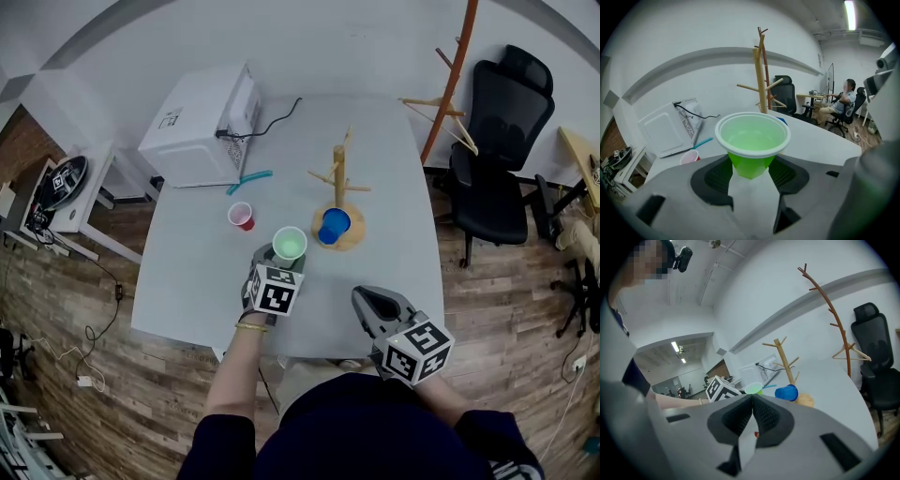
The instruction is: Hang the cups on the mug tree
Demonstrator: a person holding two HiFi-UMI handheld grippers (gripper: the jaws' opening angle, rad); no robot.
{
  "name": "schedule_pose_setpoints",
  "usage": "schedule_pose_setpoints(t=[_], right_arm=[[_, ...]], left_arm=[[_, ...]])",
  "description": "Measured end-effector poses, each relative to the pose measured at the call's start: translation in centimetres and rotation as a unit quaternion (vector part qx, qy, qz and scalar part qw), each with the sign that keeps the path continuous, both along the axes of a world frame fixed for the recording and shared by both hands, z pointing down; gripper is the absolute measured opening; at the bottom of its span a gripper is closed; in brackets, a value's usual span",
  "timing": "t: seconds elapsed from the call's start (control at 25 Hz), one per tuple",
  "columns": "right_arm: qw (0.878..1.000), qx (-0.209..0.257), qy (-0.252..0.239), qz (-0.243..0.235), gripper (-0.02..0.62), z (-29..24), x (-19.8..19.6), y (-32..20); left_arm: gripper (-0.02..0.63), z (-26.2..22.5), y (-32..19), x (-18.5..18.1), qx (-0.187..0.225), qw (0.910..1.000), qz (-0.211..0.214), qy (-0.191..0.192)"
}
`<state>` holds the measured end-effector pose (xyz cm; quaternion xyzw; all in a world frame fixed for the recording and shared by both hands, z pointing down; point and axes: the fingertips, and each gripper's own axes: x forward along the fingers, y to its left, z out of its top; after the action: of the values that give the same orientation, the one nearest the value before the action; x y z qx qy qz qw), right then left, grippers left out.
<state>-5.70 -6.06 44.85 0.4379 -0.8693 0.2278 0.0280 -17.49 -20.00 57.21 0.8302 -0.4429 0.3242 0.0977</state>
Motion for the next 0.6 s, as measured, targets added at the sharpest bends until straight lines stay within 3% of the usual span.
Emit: schedule_pose_setpoints(t=[0.6], right_arm=[[0.998, 0.003, -0.005, 0.069, 0.029, -0.7, 0.1, -1.2]], left_arm=[[0.253, -2.6, -6.1, 1.3, 0.019, 0.9966, 0.067, -0.044]])
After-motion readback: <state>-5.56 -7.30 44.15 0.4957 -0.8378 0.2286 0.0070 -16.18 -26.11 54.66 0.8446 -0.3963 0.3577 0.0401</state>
